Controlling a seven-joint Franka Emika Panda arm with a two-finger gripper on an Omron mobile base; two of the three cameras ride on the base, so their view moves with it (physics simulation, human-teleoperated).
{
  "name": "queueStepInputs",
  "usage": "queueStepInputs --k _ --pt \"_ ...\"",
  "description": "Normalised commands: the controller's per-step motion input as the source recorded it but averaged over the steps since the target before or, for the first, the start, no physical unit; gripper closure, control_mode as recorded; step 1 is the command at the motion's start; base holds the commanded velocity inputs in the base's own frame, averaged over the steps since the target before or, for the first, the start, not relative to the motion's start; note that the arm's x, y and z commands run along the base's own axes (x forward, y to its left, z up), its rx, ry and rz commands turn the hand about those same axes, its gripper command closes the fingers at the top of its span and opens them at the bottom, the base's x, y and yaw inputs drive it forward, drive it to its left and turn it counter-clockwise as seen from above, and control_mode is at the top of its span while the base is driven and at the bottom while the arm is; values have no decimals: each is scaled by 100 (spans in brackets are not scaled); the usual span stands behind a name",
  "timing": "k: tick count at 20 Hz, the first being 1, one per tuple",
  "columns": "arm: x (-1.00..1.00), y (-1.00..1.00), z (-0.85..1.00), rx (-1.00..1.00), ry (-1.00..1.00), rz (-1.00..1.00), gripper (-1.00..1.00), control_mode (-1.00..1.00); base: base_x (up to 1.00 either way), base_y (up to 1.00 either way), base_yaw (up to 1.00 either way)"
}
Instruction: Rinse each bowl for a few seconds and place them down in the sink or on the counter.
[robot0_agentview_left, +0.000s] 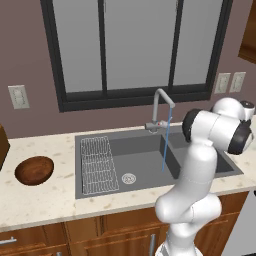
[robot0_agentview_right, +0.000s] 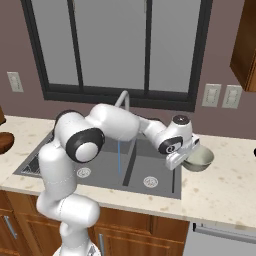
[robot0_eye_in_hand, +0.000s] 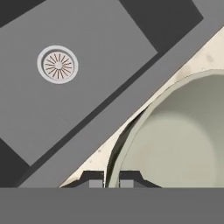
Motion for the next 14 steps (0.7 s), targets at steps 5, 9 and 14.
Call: queueStepInputs --k 5,9,14 --pt "0 -2 -21 1 0 0 100 -100 0 0 0" --pt "0 -1 -20 0 0 0 100 -100 0 0 0" --pt "0 0 -20 0 0 0 100 -100 0 0 0"
